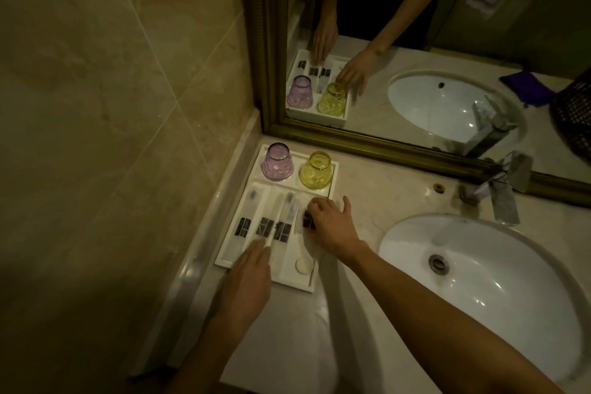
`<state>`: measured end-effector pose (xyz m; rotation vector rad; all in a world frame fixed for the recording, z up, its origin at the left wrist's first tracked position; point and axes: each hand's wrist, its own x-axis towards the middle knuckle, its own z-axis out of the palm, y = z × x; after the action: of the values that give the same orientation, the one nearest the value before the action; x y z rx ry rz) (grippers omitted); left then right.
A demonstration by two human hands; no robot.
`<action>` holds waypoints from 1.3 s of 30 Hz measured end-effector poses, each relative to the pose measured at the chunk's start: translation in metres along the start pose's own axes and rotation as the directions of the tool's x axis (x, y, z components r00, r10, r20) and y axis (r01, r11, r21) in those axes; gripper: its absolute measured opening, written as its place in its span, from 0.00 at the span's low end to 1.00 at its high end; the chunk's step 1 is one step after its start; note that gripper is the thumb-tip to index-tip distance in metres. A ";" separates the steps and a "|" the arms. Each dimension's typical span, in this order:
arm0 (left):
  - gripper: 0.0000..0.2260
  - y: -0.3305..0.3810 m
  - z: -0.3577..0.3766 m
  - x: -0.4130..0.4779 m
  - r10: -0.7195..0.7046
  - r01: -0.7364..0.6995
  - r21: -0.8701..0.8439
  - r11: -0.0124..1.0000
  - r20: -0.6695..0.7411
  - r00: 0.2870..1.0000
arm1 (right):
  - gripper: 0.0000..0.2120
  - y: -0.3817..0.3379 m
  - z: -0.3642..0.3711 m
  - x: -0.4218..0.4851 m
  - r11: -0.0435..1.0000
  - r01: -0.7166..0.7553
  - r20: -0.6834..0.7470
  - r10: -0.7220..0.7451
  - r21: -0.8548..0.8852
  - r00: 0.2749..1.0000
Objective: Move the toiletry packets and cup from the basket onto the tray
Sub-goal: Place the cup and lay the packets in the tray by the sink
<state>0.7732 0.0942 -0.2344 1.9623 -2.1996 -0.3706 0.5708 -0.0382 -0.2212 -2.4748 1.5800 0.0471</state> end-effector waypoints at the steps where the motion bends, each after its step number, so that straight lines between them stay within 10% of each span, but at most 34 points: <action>1: 0.22 -0.003 0.000 0.004 -0.012 0.012 -0.004 1.000 0.017 1.000 | 0.15 -0.001 -0.001 -0.001 1.000 0.012 -0.017 -0.012 0.015 1.000; 28: 0.27 -0.004 -0.003 -0.002 -0.073 0.066 0.070 0.995 0.096 0.993 | 0.27 -0.044 0.019 -0.006 0.992 0.127 -0.070 -0.126 0.002 0.990; 39: 0.23 -0.003 -0.004 0.000 0.067 -0.068 -0.041 0.997 -0.015 0.998 | 0.18 0.020 -0.003 -0.017 0.968 -0.167 -0.185 0.201 0.186 0.962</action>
<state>0.7775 0.0940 -0.2320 1.8587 -2.2245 -0.3884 0.5448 -0.0316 -0.2189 -2.2559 1.8099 -0.3085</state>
